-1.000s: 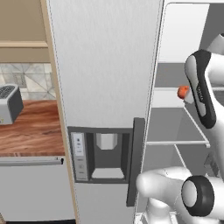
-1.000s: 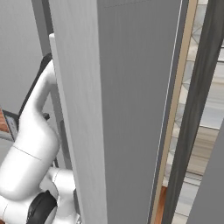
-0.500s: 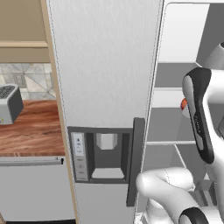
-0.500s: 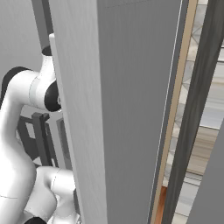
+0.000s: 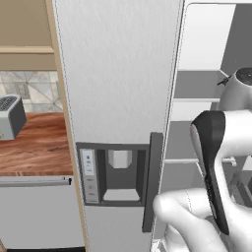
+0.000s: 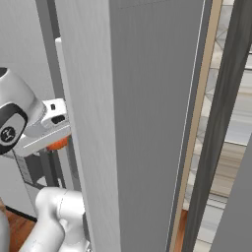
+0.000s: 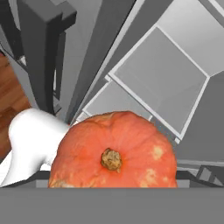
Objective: Take the cheese, fish, and squash from the fridge and place them on the plate on the dining counter to create an appetizer plate.
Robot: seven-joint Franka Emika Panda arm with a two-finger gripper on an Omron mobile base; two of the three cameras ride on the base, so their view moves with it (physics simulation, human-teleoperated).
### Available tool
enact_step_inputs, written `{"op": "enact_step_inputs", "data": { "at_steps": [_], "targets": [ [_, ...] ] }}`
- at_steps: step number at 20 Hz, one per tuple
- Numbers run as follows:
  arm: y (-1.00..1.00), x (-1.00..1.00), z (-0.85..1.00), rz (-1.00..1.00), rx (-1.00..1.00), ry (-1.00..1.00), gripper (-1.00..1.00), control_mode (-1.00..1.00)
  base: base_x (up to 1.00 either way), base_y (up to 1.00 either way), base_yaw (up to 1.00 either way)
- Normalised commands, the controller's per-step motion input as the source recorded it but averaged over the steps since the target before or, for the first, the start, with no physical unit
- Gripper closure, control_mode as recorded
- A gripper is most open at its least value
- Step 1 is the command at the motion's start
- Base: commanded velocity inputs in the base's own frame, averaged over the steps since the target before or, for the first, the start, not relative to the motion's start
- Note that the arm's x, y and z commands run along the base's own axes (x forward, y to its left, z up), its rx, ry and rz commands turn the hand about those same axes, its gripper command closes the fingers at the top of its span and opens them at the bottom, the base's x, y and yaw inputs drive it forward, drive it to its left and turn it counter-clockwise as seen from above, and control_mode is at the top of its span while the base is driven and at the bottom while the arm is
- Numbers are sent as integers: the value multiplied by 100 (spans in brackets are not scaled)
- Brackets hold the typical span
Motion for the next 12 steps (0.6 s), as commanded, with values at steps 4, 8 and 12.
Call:
{"op": "enact_step_inputs", "data": {
  "at_steps": [4, 8, 12],
  "targets": [
    [15, -63, 0, -11, -4, 0, 100, -100, 0, 0, 0],
    [6, -77, 0, -7, -2, 0, 100, -100, 0, 0, 0],
    [0, -24, 0, -1, 0, 0, 100, 100, -75, 2, -2]
  ]
}}
